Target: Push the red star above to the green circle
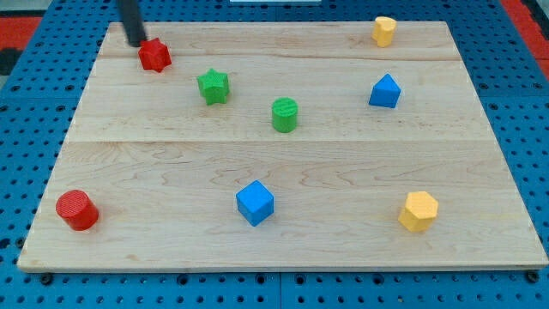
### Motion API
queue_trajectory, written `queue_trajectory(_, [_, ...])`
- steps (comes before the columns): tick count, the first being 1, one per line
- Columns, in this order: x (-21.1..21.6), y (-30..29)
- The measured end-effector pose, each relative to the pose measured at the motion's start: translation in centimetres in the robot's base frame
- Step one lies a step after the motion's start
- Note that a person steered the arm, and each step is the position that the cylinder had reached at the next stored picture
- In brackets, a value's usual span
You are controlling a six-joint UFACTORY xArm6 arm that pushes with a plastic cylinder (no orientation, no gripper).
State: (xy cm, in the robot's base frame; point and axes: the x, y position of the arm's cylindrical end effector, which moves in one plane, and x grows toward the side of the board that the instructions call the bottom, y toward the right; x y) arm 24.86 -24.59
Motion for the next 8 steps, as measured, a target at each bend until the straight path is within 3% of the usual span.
queue_trajectory(1, [4.2,-0.2])
queue_trajectory(2, [4.8,3.4])
queue_trajectory(3, [3.6,-2.3])
queue_trajectory(4, [0.8,0.7])
queue_trajectory(6, [3.5,19.6])
queue_trajectory(7, [3.7,24.6])
queue_trajectory(8, [-0.9,20.5])
